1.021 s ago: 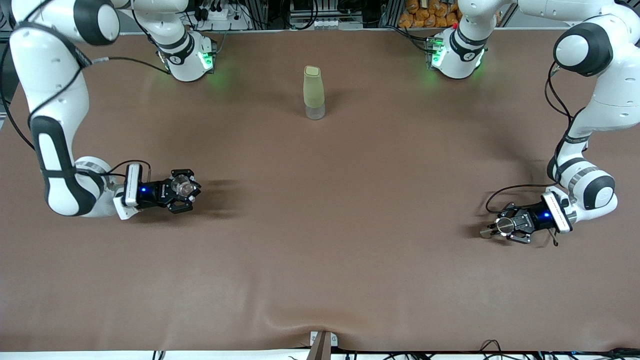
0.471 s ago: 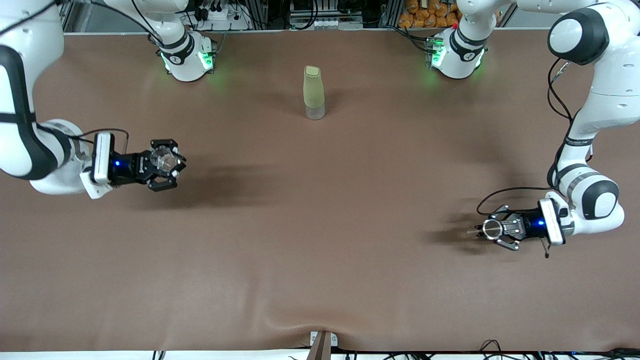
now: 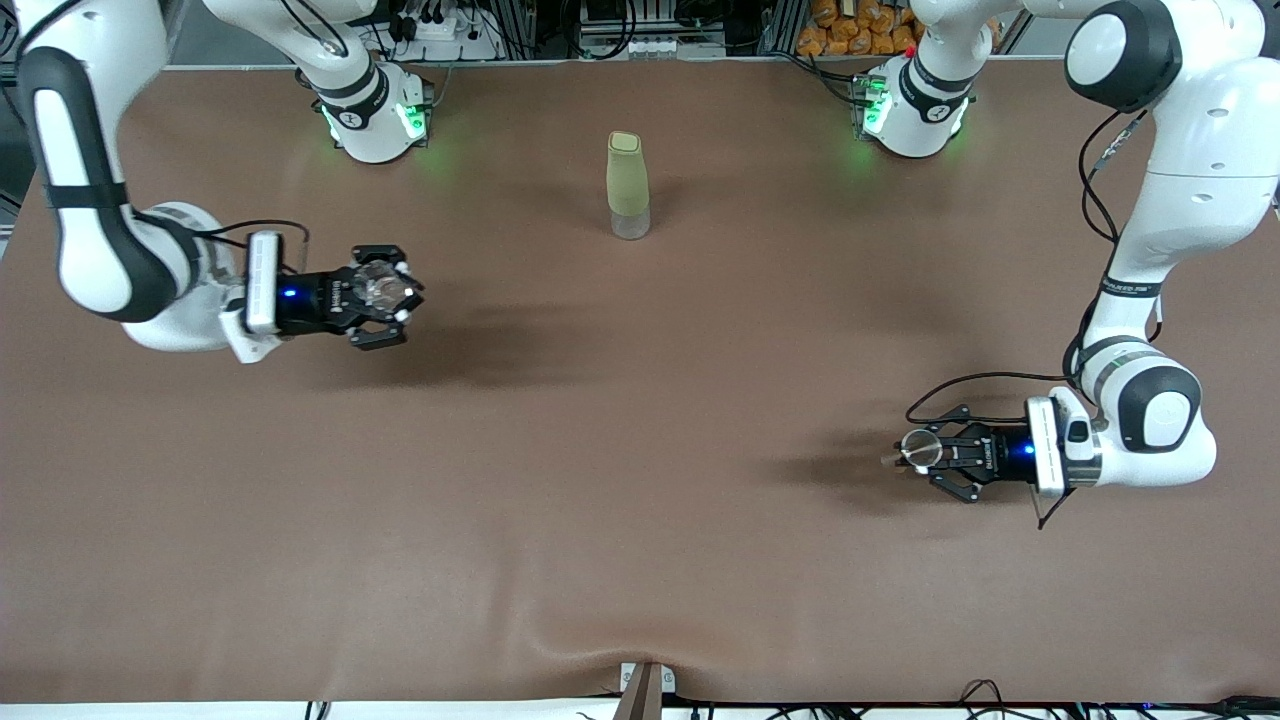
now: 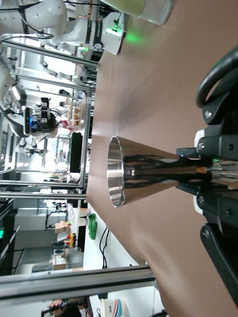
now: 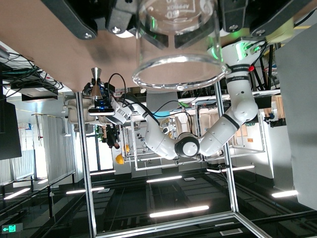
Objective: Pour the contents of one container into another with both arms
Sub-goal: 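Lift the beaker and jigger, bringing both grippers together mid-table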
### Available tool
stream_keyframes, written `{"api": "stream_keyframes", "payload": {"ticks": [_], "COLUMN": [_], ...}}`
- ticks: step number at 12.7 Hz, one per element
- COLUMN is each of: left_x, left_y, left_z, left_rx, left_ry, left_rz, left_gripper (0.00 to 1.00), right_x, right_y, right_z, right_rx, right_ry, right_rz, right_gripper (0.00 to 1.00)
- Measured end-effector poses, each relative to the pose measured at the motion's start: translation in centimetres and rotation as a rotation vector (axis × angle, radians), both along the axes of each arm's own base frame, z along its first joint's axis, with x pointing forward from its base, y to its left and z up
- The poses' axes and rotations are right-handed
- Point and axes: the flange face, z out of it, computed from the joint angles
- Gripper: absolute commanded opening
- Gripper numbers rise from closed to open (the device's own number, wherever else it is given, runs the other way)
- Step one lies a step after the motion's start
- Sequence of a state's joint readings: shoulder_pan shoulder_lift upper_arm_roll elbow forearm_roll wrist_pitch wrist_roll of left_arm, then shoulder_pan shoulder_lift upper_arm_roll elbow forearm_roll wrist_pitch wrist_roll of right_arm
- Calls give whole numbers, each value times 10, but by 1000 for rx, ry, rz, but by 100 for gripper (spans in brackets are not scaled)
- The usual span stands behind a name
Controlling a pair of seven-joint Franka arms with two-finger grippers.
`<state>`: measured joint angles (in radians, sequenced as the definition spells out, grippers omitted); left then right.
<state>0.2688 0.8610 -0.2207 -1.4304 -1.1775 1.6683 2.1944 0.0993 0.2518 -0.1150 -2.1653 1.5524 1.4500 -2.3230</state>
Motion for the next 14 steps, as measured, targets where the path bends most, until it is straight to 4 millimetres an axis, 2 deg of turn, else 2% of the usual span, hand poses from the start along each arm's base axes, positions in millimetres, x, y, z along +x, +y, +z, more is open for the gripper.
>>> {"api": "stream_keyframes", "payload": {"ticks": [2, 5, 8, 10, 12, 14], "left_x": [3, 1, -5, -8, -14, -24], "left_y": [-27, -75, -134, -167, -191, -212], "left_z": [11, 12, 16, 16, 13, -1], "left_rx": [24, 43, 45, 57, 61, 51], "left_ry": [-14, -31, -72, -104, -116, -136], "left_rz": [-20, -67, -111, -114, -121, -98], "left_gripper": [0, 0, 0, 0, 0, 0], "right_x": [-3, -4, -11, -17, -23, -30], "right_y": [22, 53, 104, 134, 159, 181], "right_z": [-1, -1, -4, -5, -6, -7], "right_rx": [0, 14, 27, 31, 34, 34], "right_ry": [4, 10, 28, 40, 57, 76], "right_rz": [-6, -34, -88, -125, -163, -202], "right_gripper": [0, 0, 0, 0, 0, 0]}}
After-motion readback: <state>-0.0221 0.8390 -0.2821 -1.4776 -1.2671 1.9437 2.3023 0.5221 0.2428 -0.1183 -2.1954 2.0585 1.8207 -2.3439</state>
